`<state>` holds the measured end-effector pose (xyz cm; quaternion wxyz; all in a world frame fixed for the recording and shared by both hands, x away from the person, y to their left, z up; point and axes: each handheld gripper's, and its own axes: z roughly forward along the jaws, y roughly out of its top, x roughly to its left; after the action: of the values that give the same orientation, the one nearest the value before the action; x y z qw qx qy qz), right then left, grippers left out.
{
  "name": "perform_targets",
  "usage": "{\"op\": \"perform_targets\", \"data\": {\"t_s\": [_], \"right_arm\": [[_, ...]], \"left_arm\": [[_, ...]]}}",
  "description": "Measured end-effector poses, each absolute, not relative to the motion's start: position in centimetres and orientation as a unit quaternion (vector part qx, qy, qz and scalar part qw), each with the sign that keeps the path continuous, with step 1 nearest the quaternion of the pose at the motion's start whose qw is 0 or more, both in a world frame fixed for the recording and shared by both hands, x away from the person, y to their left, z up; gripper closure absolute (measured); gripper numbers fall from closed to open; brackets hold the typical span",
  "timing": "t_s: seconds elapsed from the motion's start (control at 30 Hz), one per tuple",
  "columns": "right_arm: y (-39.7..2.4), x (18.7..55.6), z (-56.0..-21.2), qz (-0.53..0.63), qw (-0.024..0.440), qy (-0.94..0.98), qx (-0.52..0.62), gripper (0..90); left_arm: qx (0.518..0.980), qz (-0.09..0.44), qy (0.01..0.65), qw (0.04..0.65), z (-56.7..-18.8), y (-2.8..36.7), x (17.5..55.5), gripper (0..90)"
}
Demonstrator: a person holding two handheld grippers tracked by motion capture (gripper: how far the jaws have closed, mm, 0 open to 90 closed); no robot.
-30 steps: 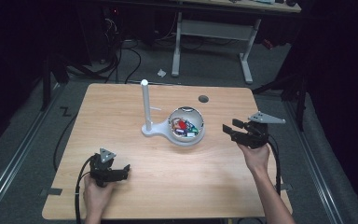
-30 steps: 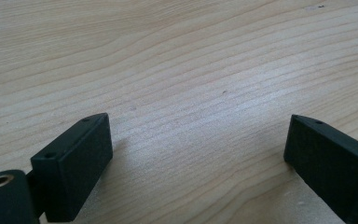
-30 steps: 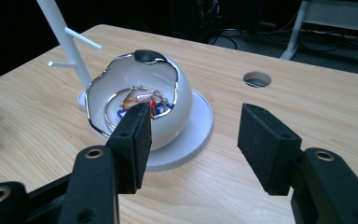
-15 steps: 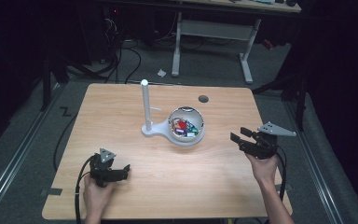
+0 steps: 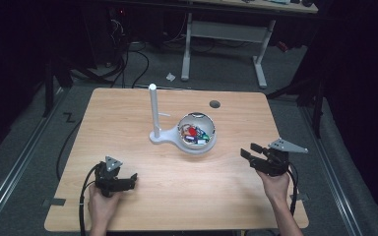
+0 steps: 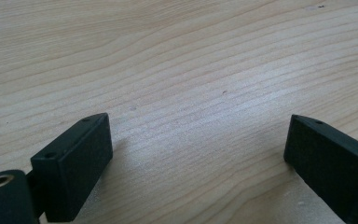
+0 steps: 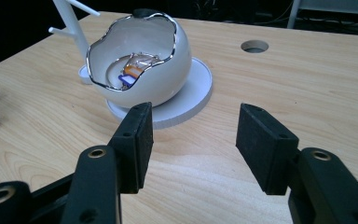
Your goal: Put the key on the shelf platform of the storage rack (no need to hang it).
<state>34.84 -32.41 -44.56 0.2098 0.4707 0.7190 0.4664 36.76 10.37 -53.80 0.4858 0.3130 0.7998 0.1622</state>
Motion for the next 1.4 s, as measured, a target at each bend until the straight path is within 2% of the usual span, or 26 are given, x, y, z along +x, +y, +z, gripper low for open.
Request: {"op": "perform_targets", "data": {"t_s": [1.0,1.4], "right_arm": [[-31.0,34.9,-49.2,0.441,0.183,0.731,0.488,46.4],[-29.7,35.5,-51.1,0.399,0.199,0.753,0.483,45.3]], "left_arm": [[0.313,0.162,0.800,0.486,-53.8,10.4,36.8,8.1],[0.313,0.162,0.800,0.486,-53.8,10.4,36.8,8.1]]}}
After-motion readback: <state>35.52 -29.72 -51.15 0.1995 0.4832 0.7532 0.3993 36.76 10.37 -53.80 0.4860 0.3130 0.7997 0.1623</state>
